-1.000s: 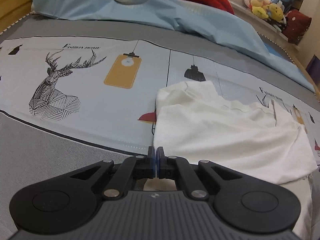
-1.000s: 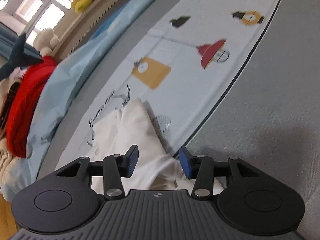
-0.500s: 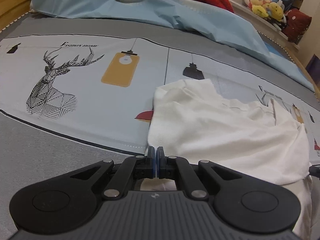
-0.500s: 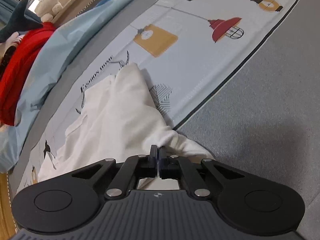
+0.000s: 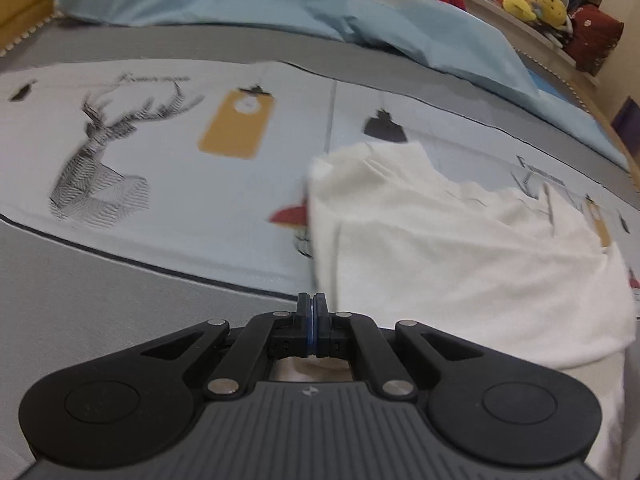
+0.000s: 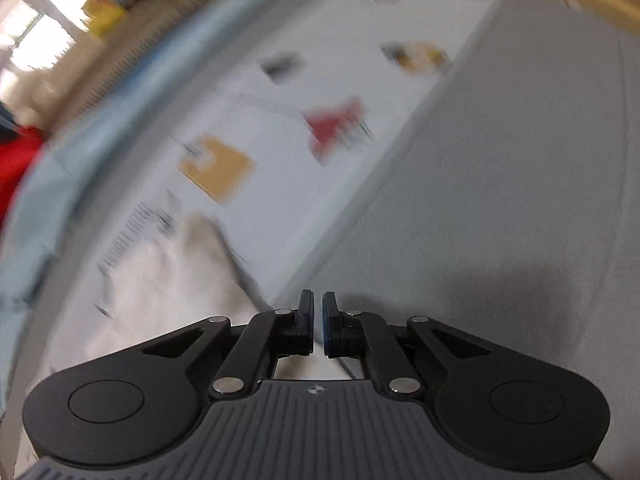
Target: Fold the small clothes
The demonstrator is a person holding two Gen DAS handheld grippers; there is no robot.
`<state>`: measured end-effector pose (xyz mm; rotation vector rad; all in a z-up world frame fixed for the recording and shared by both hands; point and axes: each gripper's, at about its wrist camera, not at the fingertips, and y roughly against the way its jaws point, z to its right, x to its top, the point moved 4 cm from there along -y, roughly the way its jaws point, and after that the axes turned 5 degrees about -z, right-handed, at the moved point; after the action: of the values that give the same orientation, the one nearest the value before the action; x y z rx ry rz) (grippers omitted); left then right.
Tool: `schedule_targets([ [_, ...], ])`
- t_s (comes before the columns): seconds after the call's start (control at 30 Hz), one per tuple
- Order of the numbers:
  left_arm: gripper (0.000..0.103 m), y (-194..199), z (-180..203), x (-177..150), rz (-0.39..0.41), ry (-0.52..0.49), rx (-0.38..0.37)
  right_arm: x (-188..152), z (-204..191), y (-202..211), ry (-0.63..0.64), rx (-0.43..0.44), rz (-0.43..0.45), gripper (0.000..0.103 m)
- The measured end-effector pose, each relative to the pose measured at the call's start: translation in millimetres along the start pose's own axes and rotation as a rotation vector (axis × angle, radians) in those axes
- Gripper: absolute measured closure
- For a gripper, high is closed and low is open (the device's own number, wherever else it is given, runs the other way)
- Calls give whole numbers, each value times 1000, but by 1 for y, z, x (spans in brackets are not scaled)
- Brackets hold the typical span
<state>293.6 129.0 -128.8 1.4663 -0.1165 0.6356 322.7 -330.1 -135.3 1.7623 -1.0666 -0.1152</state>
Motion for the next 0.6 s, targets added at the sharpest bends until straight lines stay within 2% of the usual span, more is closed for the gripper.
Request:
schedule_targets([
  [0.07,103,-1,-5,1,-20,26,-32,2,-17,2,77,115,22,93],
  [0.1,103,1,-7,2,-12,38,-46,-1,-27,-5,118,171,-12,83],
  [0.17,103,9,-3,6,32,41,-92,-10,-32,-22,150,206,-99,79],
  [0.2,103,13,1,7,54,32,-128,-15,-30,-34,162,183,-147,79],
  [0.27,100,15,12,6,58,0,-187,-20,-14,-55,164,62,-198,79],
  [0.3,99,11,18,5,38,-26,-200,-20,-7,-59,139,55,-194,86],
  [0.33,98,5,23,2,8,-55,-187,-17,-1,-58,112,48,-179,92],
  [0.37,97,-4,26,-2,-30,-84,-151,-14,2,-54,116,-2,-155,93],
  [0.43,97,-19,25,-9,-92,-114,-59,-7,3,-43,140,-126,-86,85],
  [0.5,97,-16,19,-4,-70,-75,-65,0,7,-35,86,-65,-38,85],
  [0.6,97,-4,16,5,-9,-29,-128,1,-6,-34,94,113,-35,85],
])
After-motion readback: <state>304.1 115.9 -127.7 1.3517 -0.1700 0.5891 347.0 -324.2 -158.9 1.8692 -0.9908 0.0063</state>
